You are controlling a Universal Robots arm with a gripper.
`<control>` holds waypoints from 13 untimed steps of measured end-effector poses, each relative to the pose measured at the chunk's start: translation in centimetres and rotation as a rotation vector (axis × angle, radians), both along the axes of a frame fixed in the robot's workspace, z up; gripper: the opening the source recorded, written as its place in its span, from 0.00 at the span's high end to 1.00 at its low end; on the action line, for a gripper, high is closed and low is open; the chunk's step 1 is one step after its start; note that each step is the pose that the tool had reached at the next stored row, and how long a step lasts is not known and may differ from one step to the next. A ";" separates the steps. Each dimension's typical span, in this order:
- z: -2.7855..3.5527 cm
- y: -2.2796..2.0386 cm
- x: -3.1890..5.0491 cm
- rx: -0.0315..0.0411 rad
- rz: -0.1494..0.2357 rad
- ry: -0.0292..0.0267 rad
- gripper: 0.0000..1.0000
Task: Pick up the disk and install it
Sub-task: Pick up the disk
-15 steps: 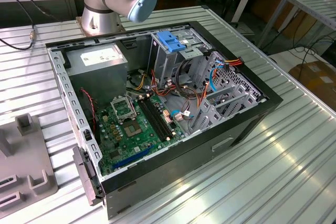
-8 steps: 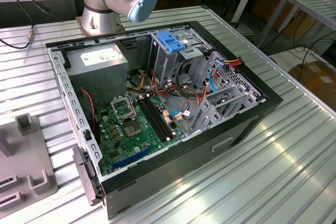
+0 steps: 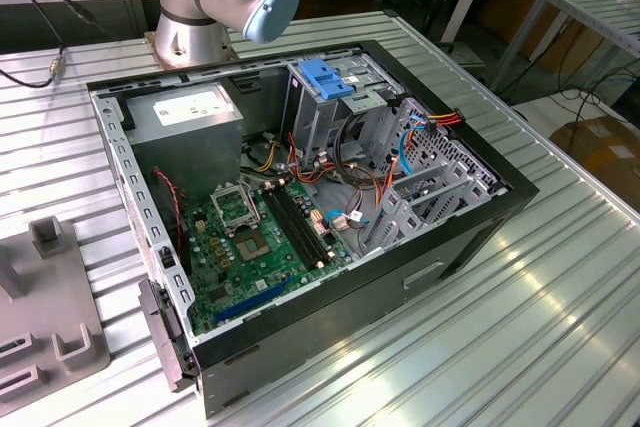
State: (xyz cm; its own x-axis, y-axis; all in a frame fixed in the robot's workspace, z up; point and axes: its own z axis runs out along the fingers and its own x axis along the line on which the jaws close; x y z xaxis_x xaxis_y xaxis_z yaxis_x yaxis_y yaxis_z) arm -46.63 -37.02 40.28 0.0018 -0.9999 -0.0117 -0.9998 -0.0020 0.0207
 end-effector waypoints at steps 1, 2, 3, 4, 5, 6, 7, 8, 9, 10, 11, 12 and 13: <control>0.23 0.00 0.00 -0.0001 0.000 0.0002 0.63; 0.45 0.00 0.00 -0.0001 0.000 0.0002 0.63; 0.62 0.00 0.00 -0.0001 0.000 0.0002 0.63; 0.77 0.00 0.00 -0.0001 0.000 0.0002 0.63; 0.91 0.00 0.00 -0.0001 0.000 0.0001 0.63; 1.10 0.00 0.00 0.0000 0.000 0.0000 0.63; 1.38 0.00 0.00 -0.0001 0.000 0.0001 0.63; 1.60 0.00 0.00 -0.0001 0.000 0.0001 0.63; 1.91 0.00 0.00 -0.0001 0.000 0.0001 0.63; 2.11 0.00 0.00 -0.0001 0.000 0.0001 0.63; 2.25 0.00 0.00 -0.0001 0.000 0.0002 0.63; 2.40 0.00 0.00 -0.0001 0.000 0.0001 0.63; 2.60 0.00 0.00 0.0000 0.000 0.0000 0.63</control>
State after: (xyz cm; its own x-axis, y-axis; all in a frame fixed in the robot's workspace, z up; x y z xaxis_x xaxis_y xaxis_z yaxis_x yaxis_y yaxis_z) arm -46.63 -37.01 42.88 0.0018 -0.9999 -0.0117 -0.9998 -0.0020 0.0207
